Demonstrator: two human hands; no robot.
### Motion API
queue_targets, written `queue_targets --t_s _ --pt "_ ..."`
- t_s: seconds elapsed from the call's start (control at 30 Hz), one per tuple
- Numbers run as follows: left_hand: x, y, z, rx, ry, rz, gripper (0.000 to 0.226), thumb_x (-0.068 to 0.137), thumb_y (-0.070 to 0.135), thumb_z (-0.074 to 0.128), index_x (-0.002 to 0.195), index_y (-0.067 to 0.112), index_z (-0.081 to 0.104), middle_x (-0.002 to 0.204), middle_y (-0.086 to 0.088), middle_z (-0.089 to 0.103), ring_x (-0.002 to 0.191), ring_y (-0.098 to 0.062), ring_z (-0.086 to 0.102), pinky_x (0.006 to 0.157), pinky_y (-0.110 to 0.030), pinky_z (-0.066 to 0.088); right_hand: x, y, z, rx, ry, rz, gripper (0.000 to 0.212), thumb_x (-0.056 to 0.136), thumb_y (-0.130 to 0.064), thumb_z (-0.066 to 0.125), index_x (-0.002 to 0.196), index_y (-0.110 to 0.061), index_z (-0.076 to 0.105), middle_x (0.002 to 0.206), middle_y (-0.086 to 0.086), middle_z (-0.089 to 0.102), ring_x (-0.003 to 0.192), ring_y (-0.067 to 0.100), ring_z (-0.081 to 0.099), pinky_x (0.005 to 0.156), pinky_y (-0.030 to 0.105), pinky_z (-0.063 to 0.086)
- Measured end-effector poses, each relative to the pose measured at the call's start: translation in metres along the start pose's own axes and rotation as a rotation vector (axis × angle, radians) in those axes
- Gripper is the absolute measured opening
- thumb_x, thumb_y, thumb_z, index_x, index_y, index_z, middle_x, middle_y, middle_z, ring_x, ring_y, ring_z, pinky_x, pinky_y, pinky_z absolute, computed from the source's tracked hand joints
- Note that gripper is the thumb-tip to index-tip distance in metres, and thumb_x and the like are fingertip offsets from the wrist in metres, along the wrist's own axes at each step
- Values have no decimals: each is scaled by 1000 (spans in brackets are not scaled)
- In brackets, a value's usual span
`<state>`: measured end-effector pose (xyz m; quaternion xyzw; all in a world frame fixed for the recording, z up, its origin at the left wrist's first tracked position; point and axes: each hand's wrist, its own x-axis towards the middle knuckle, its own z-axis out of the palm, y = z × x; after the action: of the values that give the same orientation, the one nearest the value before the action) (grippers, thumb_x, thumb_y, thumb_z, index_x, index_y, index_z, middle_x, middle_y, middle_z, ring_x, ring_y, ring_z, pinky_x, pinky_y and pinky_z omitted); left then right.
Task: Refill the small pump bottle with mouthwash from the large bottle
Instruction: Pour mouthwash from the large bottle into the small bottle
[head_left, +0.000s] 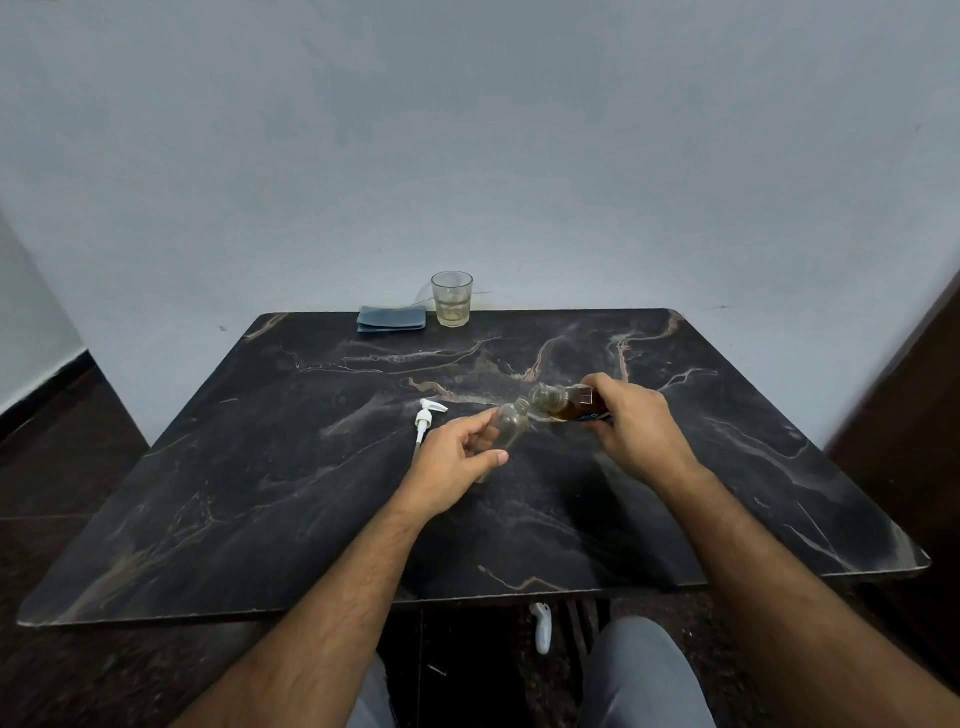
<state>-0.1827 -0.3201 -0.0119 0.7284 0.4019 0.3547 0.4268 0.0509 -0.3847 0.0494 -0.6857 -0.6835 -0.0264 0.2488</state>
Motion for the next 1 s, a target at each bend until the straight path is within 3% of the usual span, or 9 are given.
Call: queue_targets --t_s 0.27,0.43,0.77,1.0 --pt "2 12 -5 12 -11 2 61 83 12 76 138 28 53 113 5 66 106 -9 64 90 -28 55 6 3 -5 -58 -2 -14 34 86 -19 71 113 -28 52 101 -7 67 96 21 61 94 47 44" --pt "4 20 -7 -5 -14 9 61 82 9 76 136 27 55 110 5 66 97 -4 63 86 -31 57 9 2 -12 -87 -11 -14 36 88 -19 70 119 -26 53 105 -5 66 100 21 59 96 45 38" --pt "2 34 -7 -16 -34 -5 61 84 6 74 139 18 53 108 9 65 93 6 61 97 -23 50 13 0 -23 -129 -26 -19 35 90 -19 68 120 -27 51 110 -5 66 105 23 58 99 47 37" --pt "2 38 -7 9 -36 15 60 83 9 75 138 22 54 108 12 66 103 -9 64 96 -26 52 14 -1 -26 -138 -28 -20 33 90 -19 66 119 -26 51 109 -4 66 105 24 58 98 48 38"
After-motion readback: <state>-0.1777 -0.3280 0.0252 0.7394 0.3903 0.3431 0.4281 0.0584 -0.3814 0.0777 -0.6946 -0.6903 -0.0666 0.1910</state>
